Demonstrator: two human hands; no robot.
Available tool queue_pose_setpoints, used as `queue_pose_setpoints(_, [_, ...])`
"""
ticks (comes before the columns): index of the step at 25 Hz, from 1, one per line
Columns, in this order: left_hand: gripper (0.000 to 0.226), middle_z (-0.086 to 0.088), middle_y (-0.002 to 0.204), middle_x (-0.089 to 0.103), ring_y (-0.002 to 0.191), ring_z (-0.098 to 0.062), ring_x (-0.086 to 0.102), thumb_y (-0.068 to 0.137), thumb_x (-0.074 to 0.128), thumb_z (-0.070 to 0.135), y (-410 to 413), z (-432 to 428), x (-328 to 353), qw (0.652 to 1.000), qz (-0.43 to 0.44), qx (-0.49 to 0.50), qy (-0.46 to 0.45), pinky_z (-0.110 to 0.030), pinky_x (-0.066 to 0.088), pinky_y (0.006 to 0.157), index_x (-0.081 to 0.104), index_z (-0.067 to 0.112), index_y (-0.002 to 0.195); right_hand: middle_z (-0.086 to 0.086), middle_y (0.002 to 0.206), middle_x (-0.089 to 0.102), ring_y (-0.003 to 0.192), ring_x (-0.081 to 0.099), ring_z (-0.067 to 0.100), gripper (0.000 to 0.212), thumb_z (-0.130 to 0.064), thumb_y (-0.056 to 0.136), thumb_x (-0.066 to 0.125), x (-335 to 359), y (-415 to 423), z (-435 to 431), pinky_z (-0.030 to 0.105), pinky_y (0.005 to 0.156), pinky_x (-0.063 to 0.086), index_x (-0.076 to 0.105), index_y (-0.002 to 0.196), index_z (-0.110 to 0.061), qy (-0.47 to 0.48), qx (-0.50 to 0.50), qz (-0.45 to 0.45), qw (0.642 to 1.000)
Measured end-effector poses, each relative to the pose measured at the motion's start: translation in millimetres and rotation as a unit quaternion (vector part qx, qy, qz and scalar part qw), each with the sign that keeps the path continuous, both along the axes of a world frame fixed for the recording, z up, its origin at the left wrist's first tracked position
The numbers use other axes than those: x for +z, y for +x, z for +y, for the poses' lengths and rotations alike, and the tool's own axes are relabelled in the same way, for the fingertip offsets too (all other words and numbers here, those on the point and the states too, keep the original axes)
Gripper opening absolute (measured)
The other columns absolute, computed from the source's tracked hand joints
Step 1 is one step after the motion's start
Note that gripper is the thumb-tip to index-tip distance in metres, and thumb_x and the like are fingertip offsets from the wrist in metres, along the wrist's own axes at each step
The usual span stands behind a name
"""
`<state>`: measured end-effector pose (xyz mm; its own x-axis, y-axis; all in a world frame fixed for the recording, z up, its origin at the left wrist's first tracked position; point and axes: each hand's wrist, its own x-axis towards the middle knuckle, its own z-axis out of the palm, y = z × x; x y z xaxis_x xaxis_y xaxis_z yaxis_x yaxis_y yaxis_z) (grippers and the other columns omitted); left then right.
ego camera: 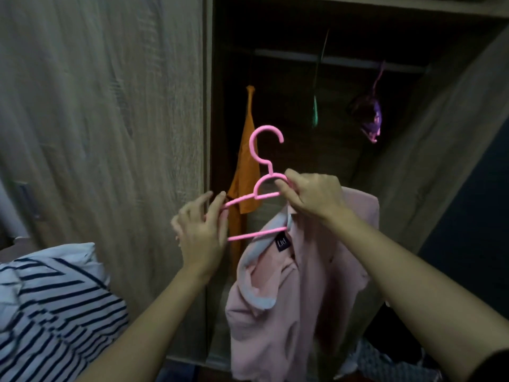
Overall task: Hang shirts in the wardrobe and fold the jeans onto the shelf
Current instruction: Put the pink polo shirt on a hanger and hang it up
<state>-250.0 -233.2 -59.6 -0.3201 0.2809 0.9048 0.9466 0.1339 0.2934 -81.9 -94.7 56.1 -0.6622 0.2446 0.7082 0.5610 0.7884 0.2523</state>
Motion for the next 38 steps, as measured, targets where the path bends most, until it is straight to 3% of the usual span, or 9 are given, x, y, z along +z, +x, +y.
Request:
queue_pose_setpoints(3, [0.029,-0.008,0.118,0.04,0.104,-0.027,0.042,0.082,0.053,0.034,51.1,-2.8,-44.0,0.993,-0.002,-0.094,-0.074,-0.047,0.041,0.085,0.056,0.027,0.11,0.003,0.053,0.061,0.048,0.059,0.031,0.037,-0.047,0.09,0.04,13.8,-2.2,-5.7,0.013,0.047,0.007,0.055,0.074,-0.018,-0.016,0.022,0.063,0.998])
queue_pose_setpoints(5, [0.032,-0.007,0.13,0.035,0.113,-0.025,0.039,0.084,0.055,0.037,60.2,4.9,-68.0,0.956,-0.165,-0.1,-0.223,-0.044,0.039,0.091,0.056,0.033,0.117,0.002,0.054,0.059,0.052,0.059,0.031,0.035,-0.044,0.092,0.042,25.6,3.6,-10.2,0.015,0.045,0.01,0.056,0.075,-0.016,-0.048,0.043,0.098,0.993])
queue_pose_setpoints(7, [0.049,-0.01,0.124,0.05,0.104,-0.021,0.053,0.086,0.062,0.022,44.6,18.1,-63.6,0.834,-0.422,-0.219,-0.28,-0.034,0.046,0.085,0.047,0.03,0.132,-0.005,0.053,0.049,0.052,0.057,0.029,0.038,-0.043,0.091,0.039,31.4,14.0,-13.4,0.019,0.043,0.015,0.055,0.073,-0.014,-0.078,0.066,0.118,0.988])
queue_pose_setpoints(9, [0.066,-0.008,0.104,0.061,0.084,-0.017,0.061,0.083,0.066,0.008,27.0,29.2,-55.5,0.754,-0.507,-0.331,-0.255,-0.028,0.052,0.073,0.038,0.024,0.141,-0.01,0.054,0.043,0.053,0.056,0.027,0.04,-0.043,0.09,0.037,27.9,24.7,-13.3,0.024,0.047,0.022,0.056,0.072,-0.013,-0.1,0.077,0.131,0.983])
queue_pose_setpoints(12, [0.056,-0.002,0.123,0.045,0.101,-0.01,0.053,0.081,0.071,0.02,28.1,39.3,-50.5,0.785,-0.439,-0.349,-0.262,-0.022,0.047,0.087,0.045,0.027,0.131,-0.011,0.053,0.042,0.05,0.053,0.023,0.043,-0.045,0.09,0.036,17.6,31.8,-10.6,0.025,0.049,0.027,0.058,0.073,-0.012,-0.116,0.085,0.144,0.979])
queue_pose_setpoints(16, [0.023,-0.01,0.111,0.064,0.094,-0.019,0.065,0.085,0.068,0.021,45.4,45.4,-58.4,0.718,-0.44,-0.437,-0.317,-0.034,0.055,0.078,0.065,0.022,0.108,-0.012,0.05,0.038,0.049,0.045,0.014,0.043,-0.044,0.091,0.036,22.6,41.4,-5.5,0.026,0.05,0.032,0.059,0.074,-0.012,-0.125,0.102,0.163,0.973])
queue_pose_setpoints(22, [0.069,-0.002,0.12,0.055,0.102,-0.007,0.057,0.06,0.074,0.013,45.4,63.6,-26.7,0.797,-0.44,-0.365,-0.193,0.0,0.043,0.073,0.054,0.011,0.126,-0.011,0.061,0.045,0.056,0.051,0.019,0.037,-0.043,0.089,0.039,20.9,69.6,6.7,0.029,0.051,0.037,0.058,0.076,-0.015,-0.108,0.075,0.149,0.98])
queue_pose_setpoints(29, [0.066,0.0,0.112,0.063,0.093,-0.02,0.064,0.059,0.068,0.004,-1.3,33.3,12.6,0.722,-0.48,-0.456,-0.203,-0.036,0.057,0.067,0.057,0.034,0.117,0.003,0.088,0.059,0.075,0.06,0.024,0.04,-0.04,0.085,0.036,-18.9,99.6,40.2,0.036,0.056,0.05,0.064,0.102,-0.017,-0.122,0.009,0.13,0.984])
queue_pose_setpoints(38, [0.077,0.0,0.122,0.048,0.111,-0.017,0.055,0.045,0.081,0.041,-36.0,10.4,46.6,0.739,-0.37,-0.436,-0.357,-0.026,0.054,0.083,0.056,0.034,0.117,0.007,0.077,0.058,0.062,0.06,0.029,0.043,-0.032,0.082,0.041,-49.5,113.5,54.9,0.037,0.052,0.052,0.067,0.11,-0.012,-0.133,0.022,0.099,0.986])
